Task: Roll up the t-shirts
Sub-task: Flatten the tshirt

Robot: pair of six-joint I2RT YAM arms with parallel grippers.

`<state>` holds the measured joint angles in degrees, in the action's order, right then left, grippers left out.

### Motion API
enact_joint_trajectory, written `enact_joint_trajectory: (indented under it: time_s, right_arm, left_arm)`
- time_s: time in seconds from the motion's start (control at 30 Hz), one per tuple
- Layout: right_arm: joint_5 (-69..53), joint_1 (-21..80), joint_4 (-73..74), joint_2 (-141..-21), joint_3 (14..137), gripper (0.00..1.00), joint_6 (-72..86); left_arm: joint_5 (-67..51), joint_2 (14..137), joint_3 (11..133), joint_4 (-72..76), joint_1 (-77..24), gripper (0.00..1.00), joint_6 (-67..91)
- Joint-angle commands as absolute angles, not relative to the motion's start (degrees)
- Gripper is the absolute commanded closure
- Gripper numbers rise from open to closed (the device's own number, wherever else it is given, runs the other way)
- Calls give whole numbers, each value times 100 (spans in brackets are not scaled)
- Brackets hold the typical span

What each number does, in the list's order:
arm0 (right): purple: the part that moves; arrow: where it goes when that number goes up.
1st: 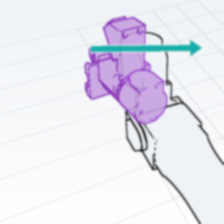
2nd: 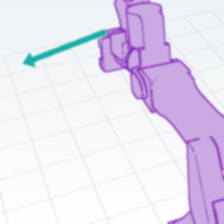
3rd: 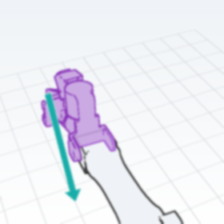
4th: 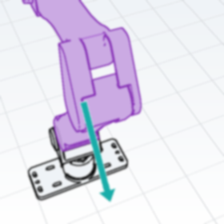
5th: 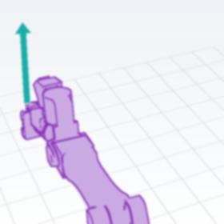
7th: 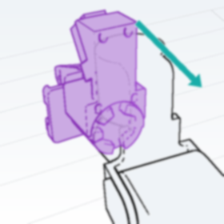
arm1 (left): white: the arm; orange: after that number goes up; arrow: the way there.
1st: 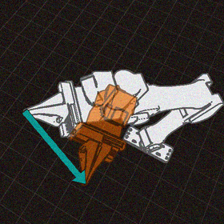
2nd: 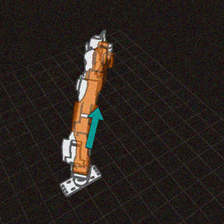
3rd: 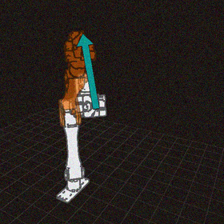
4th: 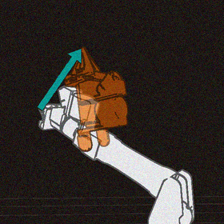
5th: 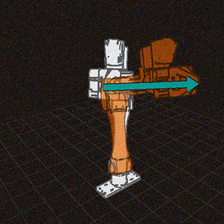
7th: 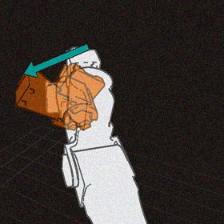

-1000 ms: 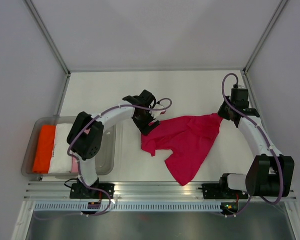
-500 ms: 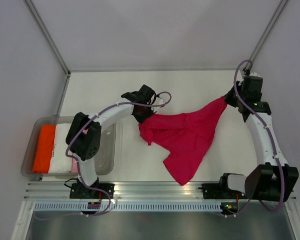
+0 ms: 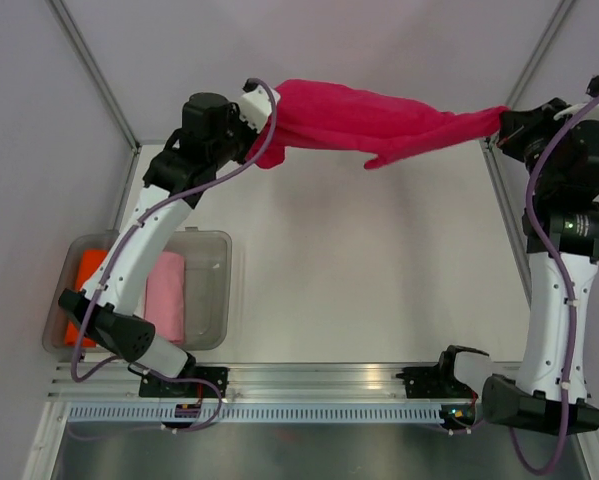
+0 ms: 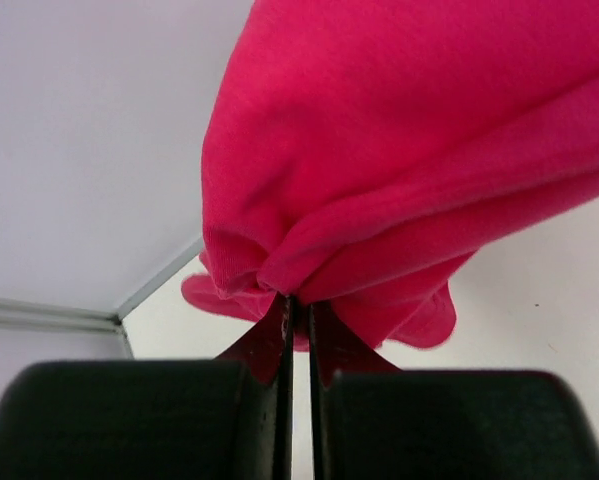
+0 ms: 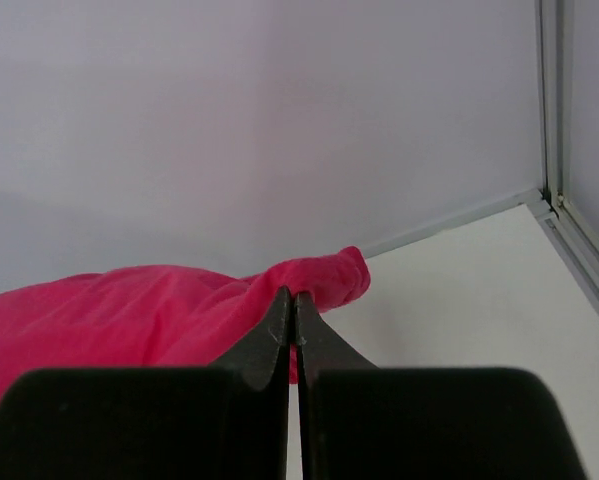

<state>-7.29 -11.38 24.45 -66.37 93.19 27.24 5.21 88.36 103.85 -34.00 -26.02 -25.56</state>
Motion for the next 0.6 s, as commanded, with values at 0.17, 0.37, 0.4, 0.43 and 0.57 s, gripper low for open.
enact_joint_trajectory:
  time_s: [0.17,0.37,0.4,0.43,0.57]
  right_arm:
    - [-923,-1169,2022,-5511,5453,100,3313]
    - [-1300,-1178,1451,-5528,3693,100,3489]
    - [-1266,-1169,1450,-5598,3674,100,3446]
    - [-1205,-1169,1441,-5651,3674,100,3367]
    - [-984,-1169,1468,-5897,3893,100,3164]
  left_arm:
    - [-579,9368,8125,-3630,-2856,84,-3304]
    - [-423,9518,7207,-3735,-3015,30,-3744]
    - [-370,9536,7207,-3788,-3015,27,-3718]
    - [-395,9527,7216,-3832,-3015,27,-3709]
    - [-405,9448,7251,-3867,-3032,30,-3630]
